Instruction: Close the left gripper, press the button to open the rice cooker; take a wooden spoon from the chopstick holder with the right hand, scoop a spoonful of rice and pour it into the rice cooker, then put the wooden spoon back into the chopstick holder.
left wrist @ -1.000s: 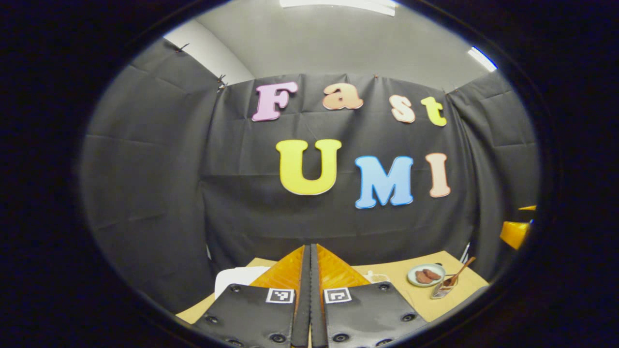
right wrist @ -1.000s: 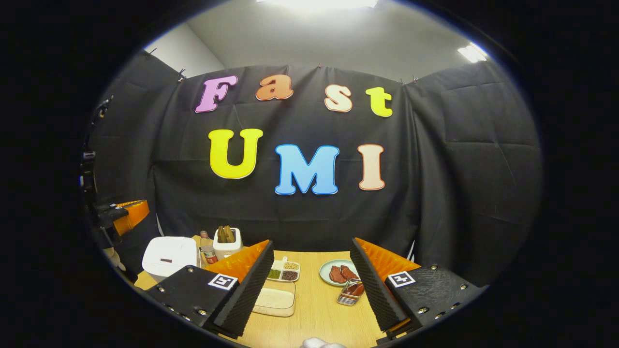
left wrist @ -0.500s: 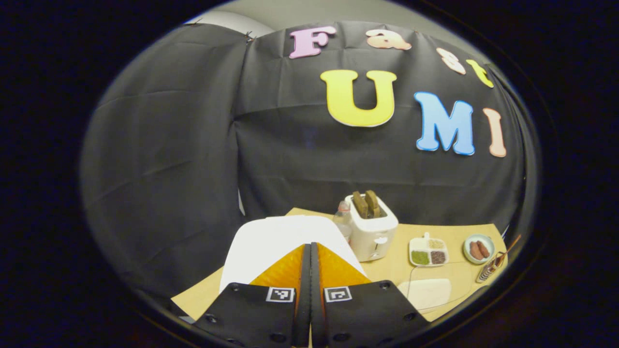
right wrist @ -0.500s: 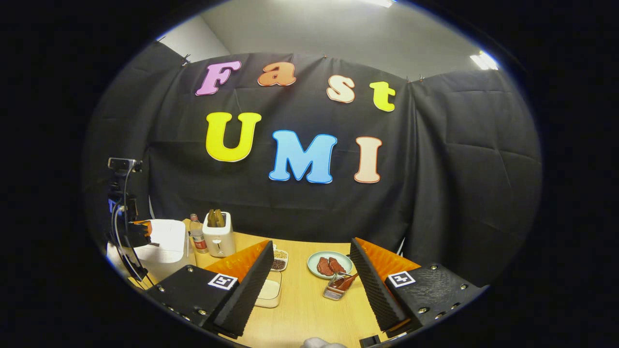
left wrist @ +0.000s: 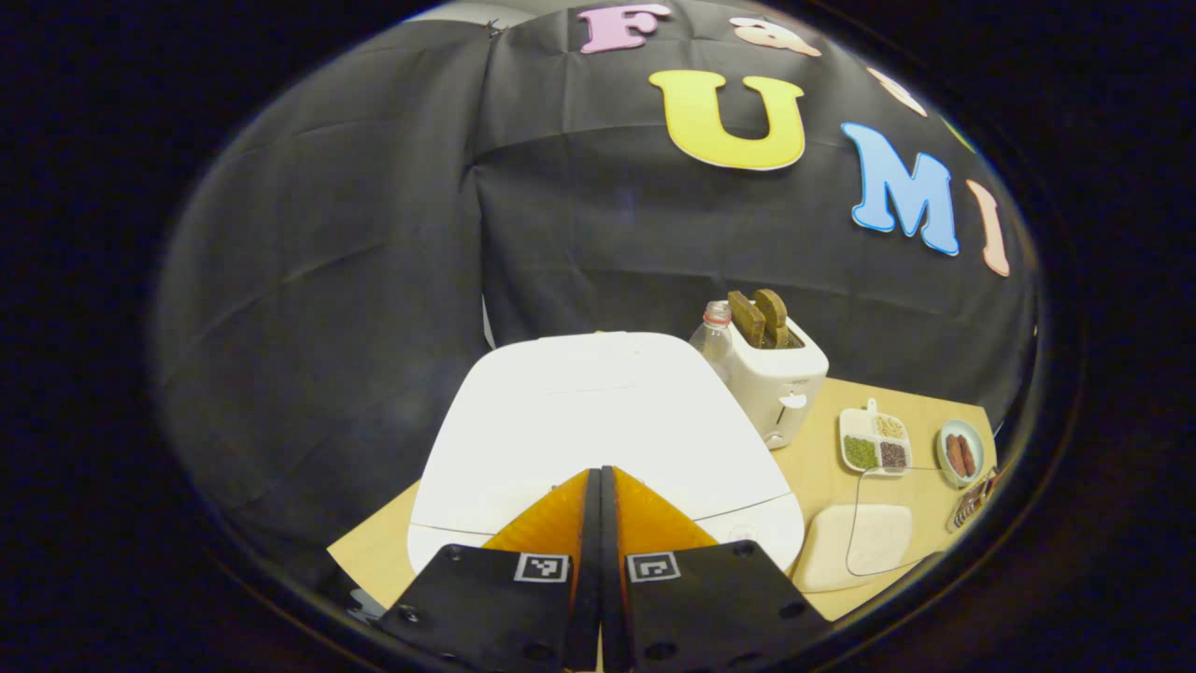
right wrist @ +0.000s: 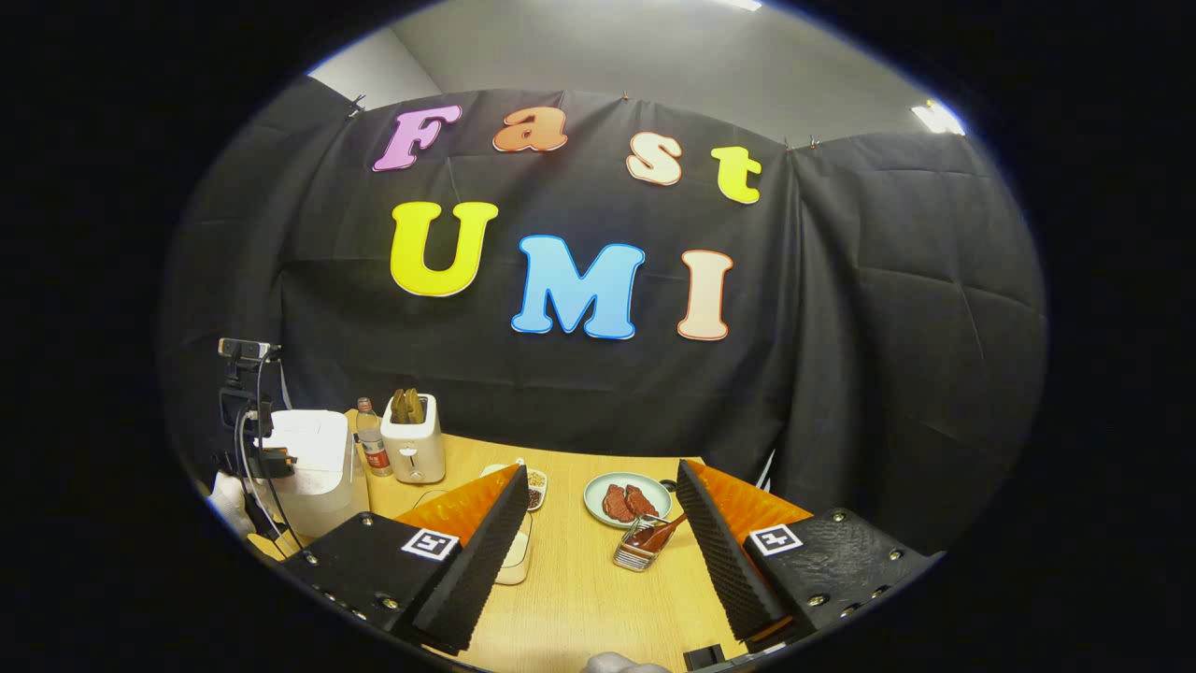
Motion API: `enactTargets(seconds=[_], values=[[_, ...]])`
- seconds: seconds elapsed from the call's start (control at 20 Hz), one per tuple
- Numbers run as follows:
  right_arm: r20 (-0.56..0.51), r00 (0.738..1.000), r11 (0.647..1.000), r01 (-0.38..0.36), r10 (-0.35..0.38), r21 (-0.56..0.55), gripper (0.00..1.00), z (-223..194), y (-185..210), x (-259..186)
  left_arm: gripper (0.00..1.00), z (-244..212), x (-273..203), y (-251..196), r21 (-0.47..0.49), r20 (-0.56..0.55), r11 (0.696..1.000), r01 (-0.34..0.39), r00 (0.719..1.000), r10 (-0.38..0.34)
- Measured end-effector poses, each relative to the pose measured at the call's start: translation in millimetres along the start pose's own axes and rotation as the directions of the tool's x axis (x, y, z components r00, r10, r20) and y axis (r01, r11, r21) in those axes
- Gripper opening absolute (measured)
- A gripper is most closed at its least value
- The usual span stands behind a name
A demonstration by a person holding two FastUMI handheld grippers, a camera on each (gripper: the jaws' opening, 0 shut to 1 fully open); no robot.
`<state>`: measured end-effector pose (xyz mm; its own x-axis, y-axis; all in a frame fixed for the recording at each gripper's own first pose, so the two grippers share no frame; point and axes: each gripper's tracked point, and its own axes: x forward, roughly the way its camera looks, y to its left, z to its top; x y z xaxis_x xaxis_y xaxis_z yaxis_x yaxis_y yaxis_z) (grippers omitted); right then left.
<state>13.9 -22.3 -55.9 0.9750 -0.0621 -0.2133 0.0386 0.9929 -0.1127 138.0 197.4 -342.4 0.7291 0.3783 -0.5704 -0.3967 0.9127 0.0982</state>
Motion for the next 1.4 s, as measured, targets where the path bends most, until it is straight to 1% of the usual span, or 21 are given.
enactTargets(seconds=[0.05,0.1,0.15,0.25,0.3,0.35,0.4,0.45,0.55,0.6,0.7,0.8,0.9,0.95,1.1,1.15,1.2,1.35,1.4], values=[[-0.002,1.000,1.000,-0.004,0.004,0.003,0.97,-1.1,1.1,-0.2,0.09,-7.1,-1.0,1.3,0.000,-0.027,1.000,0.000,1.000,0.000],[-0.003,1.000,1.000,-0.006,0.006,0.004,0.97,-2.0,1.4,-0.2,0.10,0.2,-0.9,1.7,-0.008,-0.013,1.000,-0.002,1.000,0.002],[-0.003,1.000,1.000,-0.005,0.005,0.005,0.97,-2.3,1.5,0.0,0.09,-2.1,2.0,2.5,-0.009,-0.042,1.000,0.001,0.999,-0.001],[0.001,1.000,1.000,-0.009,0.009,0.009,0.97,-1.9,3.5,0.0,0.10,-4.6,0.1,-0.2,-0.013,-0.055,1.000,0.021,0.998,-0.022],[0.004,1.000,1.000,-0.009,0.009,0.014,0.97,-3.2,3.6,1.3,0.10,-2.3,0.0,-1.8,-0.017,-0.045,1.000,0.026,0.999,-0.027],[0.006,1.000,1.000,-0.009,0.009,0.020,0.97,-3.0,3.5,1.5,0.09,2.2,1.1,0.1,0.001,-0.028,1.000,0.024,0.999,-0.024],[0.008,1.000,1.000,-0.008,0.008,0.026,0.97,-4.6,3.5,2.2,0.09,17.4,-5.0,5.1,0.024,0.032,1.000,0.009,0.999,-0.009],[0.008,1.000,0.999,-0.014,0.014,0.033,0.97,-5.2,5.2,2.8,0.09,52.4,-15.3,5.1,0.031,0.156,0.999,0.013,0.988,-0.018],[0.012,1.000,0.999,-0.016,0.016,0.037,0.97,-6.1,8.1,3.3,0.09,110.9,-60.6,4.2,0.045,0.352,0.999,0.017,0.936,-0.032],[0.024,1.000,0.999,-0.012,0.011,0.040,0.97,-3.4,6.8,3.7,0.09,132.1,-82.3,-0.1,0.054,0.414,0.998,0.032,0.909,-0.052],[0.056,0.998,0.999,-0.009,0.007,0.042,0.97,2.4,8.1,4.2,0.08,151.2,-132.1,-17.8,0.053,0.465,0.993,0.104,0.878,-0.116],[0.078,0.997,0.999,-0.001,-0.002,0.044,0.97,6.8,6.1,7.4,0.09,175.2,-182.4,-33.3,0.065,0.529,0.984,0.167,0.830,-0.176],[0.096,0.995,0.998,0.006,-0.012,0.062,0.97,12.0,3.4,11.3,0.09,190.2,-230.7,-55.6,0.094,0.568,0.965,0.244,0.783,-0.253],[0.101,0.995,0.997,0.011,-0.018,0.073,0.97,13.3,0.9,12.9,0.09,191.4,-251.6,-67.4,0.106,0.579,0.953,0.283,0.762,-0.291],[0.106,0.994,0.994,0.025,-0.036,0.104,0.97,11.5,-7.2,17.0,0.10,185.5,-300.5,-90.8,0.137,0.591,0.921,0.365,0.716,-0.372],[0.098,0.994,0.993,0.027,-0.038,0.112,0.97,7.4,-9.5,18.0,0.23,180.0,-310.9,-98.7,0.160,0.594,0.910,0.383,0.699,-0.399],[0.092,0.995,0.993,0.027,-0.038,0.119,0.97,4.2,-12.2,18.1,0.35,174.0,-316.9,-104.4,0.185,0.587,0.901,0.392,0.692,-0.421],[0.080,0.996,0.992,0.034,-0.045,0.125,0.97,-9.4,-22.1,19.9,0.73,161.9,-329.9,-99.2,0.153,0.609,0.913,0.377,0.692,-0.388],[0.074,0.996,0.991,0.037,-0.047,0.130,0.97,-14.8,-26.0,21.3,0.86,156.6,-330.8,-100.4,0.146,0.605,0.916,0.374,0.699,-0.382]])
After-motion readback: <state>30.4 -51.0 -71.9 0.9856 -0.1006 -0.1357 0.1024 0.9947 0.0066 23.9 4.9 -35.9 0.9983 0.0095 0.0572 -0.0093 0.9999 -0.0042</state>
